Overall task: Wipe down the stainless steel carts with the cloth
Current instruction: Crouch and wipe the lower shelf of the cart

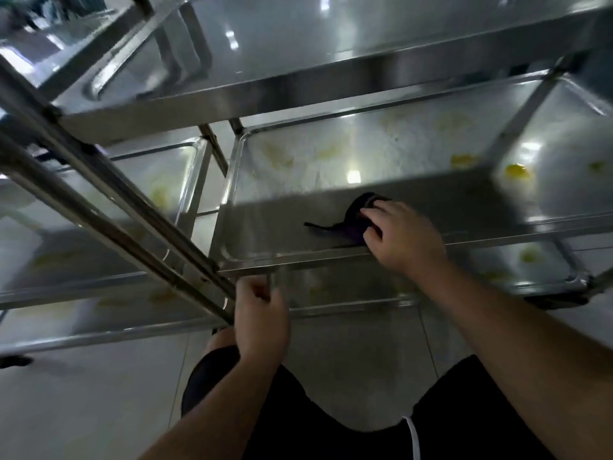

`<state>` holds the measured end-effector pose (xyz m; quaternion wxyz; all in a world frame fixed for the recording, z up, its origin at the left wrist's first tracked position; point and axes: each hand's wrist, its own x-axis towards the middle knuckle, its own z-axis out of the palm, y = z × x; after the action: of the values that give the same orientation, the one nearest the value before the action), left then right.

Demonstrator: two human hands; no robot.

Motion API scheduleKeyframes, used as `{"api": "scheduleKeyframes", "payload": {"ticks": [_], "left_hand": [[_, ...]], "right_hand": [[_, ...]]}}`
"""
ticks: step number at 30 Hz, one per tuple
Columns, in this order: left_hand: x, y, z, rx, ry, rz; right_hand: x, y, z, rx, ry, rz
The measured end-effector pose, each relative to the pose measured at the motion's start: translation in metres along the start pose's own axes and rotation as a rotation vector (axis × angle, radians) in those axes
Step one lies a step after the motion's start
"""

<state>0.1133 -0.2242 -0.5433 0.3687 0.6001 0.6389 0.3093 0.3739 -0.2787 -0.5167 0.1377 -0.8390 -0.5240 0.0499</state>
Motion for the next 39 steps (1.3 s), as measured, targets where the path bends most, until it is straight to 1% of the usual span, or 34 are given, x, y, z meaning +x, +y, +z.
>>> {"api": "scheduleKeyframes", "payload": {"ticks": [2, 4, 7, 8, 10, 12, 14, 16, 19, 22, 27, 30, 32, 34, 36, 38, 39], "left_hand": [[-0.007, 0.024, 0.021, 0.071, -0.103, 0.165], [-0.01, 0.052, 0.041, 0.118, -0.205, 0.289], [-0.013, 0.084, 0.07, 0.182, -0.347, 0.463], [-0.013, 0.092, 0.081, 0.227, -0.359, 0.513], [-0.012, 0.105, 0.104, 0.361, -0.302, 0.573], [-0.011, 0.117, 0.125, 0.425, -0.235, 0.548], [-0.008, 0.129, 0.145, 0.434, -0.222, 0.525], [-0.002, 0.138, 0.163, 0.452, -0.226, 0.548], [0.007, 0.14, 0.181, 0.472, -0.263, 0.585], [0.01, 0.129, 0.189, 0.501, -0.292, 0.617], [0.01, 0.125, 0.193, 0.527, -0.261, 0.667], [0.008, 0.125, 0.19, 0.544, -0.246, 0.676], [0.007, 0.125, 0.19, 0.554, -0.241, 0.679], [0.005, 0.126, 0.19, 0.565, -0.242, 0.682], [0.003, 0.128, 0.19, 0.58, -0.242, 0.678], [0.002, 0.13, 0.19, 0.597, -0.24, 0.664], [0.002, 0.13, 0.19, 0.605, -0.24, 0.656]], "right_hand": [[-0.004, 0.034, -0.01, -0.023, 0.036, 0.069], [-0.01, 0.065, -0.016, -0.023, 0.087, 0.134], [-0.014, 0.09, -0.02, -0.022, 0.128, 0.204], [-0.013, 0.091, -0.02, -0.028, 0.125, 0.219], [-0.01, 0.086, -0.018, -0.048, 0.071, 0.175], [-0.005, 0.081, -0.018, -0.018, -0.026, 0.038], [-0.003, 0.082, -0.019, -0.009, -0.065, -0.047], [-0.005, 0.091, -0.022, -0.01, -0.058, -0.052], [-0.015, 0.114, -0.031, 0.006, -0.029, -0.008], [-0.026, 0.162, -0.05, 0.013, 0.001, 0.081], [-0.043, 0.267, -0.086, -0.033, 0.063, 0.288], [-0.043, 0.316, -0.1, -0.032, 0.079, 0.406], [-0.039, 0.344, -0.108, -0.02, 0.128, 0.515], [-0.032, 0.36, -0.11, -0.013, 0.184, 0.637], [-0.022, 0.359, -0.107, -0.055, 0.2, 0.728], [-0.011, 0.342, -0.099, -0.093, 0.178, 0.764], [-0.006, 0.328, -0.096, -0.083, 0.156, 0.748]]}}
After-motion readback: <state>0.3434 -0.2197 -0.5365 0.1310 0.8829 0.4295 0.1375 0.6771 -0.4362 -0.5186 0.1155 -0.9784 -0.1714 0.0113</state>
